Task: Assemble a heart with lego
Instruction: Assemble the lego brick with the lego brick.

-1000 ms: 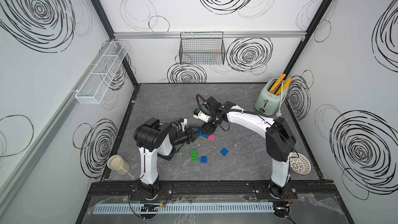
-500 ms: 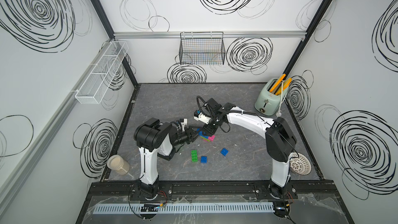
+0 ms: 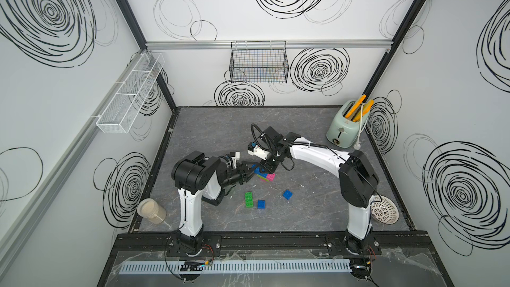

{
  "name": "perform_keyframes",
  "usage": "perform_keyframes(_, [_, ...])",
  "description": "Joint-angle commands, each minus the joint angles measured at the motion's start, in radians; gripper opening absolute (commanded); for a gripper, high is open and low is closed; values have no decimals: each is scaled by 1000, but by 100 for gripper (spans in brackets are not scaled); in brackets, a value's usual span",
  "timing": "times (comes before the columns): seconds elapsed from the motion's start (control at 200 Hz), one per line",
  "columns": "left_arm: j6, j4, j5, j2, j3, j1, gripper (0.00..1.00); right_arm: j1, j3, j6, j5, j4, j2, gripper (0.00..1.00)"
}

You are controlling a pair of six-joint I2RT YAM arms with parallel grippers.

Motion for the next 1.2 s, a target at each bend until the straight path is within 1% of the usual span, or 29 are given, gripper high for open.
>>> perform_keyframes(0.0, [-1,111,23,23,-8,-2,47,12,4,-10,-8,-8,31,28])
perform_keyframes(0.115, [-2,111,25,21,-8,-3,55,15,7,-11,-4,-4,34,27])
perform_keyframes(0.235, [-2,112,28,18,-6,-8,58,18,15,-15,6,-4,38,27])
perform_keyframes(0.29, [-4,114,28,18,-5,-8,62,22,17,-19,17,-2,41,27])
perform_keyframes(0.535, [-5,115,29,14,-7,-12,63,38,23,-24,34,-7,58,27])
perform_keyframes(0.64, [-5,117,30,15,-9,-13,60,43,20,-25,48,-8,61,27])
perform_keyframes(0.775, [-8,124,26,14,-11,-12,47,45,8,-29,56,-13,61,27])
perform_keyframes(0.91, [-11,129,25,15,-10,-13,41,43,-9,-25,62,-16,51,27])
perform_keyframes(1.061, [-12,131,24,15,-11,-12,38,37,-29,-21,51,-7,44,28])
perform_keyframes(1.196, [-11,132,26,15,-12,-12,43,20,-63,-15,2,16,36,28])
